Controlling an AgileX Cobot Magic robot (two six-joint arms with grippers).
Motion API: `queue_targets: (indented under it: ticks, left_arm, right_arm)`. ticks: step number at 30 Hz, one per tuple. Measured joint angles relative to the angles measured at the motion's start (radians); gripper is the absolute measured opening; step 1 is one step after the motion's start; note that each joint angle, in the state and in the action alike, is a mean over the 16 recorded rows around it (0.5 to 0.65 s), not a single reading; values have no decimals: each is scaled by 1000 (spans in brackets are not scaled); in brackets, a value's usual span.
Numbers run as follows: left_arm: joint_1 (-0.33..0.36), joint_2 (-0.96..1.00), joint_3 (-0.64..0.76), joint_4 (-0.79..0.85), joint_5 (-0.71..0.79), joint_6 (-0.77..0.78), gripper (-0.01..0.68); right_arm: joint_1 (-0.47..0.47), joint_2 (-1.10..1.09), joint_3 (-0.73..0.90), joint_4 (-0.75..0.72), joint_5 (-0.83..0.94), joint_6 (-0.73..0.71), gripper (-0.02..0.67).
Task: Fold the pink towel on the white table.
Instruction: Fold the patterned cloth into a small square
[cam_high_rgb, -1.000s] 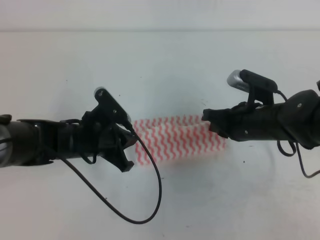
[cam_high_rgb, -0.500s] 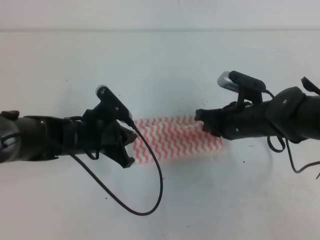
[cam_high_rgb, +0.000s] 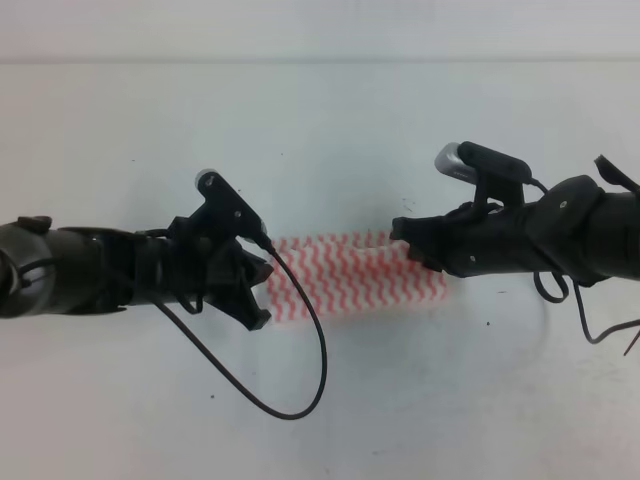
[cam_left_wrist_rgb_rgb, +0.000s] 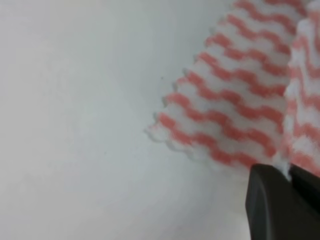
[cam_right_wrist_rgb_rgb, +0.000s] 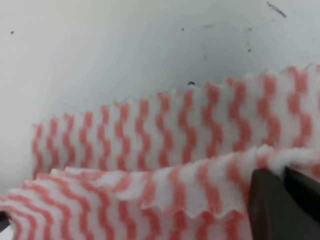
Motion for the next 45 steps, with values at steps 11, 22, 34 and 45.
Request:
queue_targets:
  ticks: [11,22,34,45]
  left_arm:
    - [0,5,-19,0,0,-4,-3]
    - [0,14,-47,2,-6,-12,-3]
    - [0,34,-51,2,-22,-23,-3]
    - [0,39,-65,1,-35,-34,37]
  right_arm:
    - [-12,8,-29,-4,9,0,-16]
    - [-41,32,-57,-7,53,1,-16]
    - [-48,76,-90,-9,92,0,-16]
    - [-49,80,-99,-15,96,0,-16]
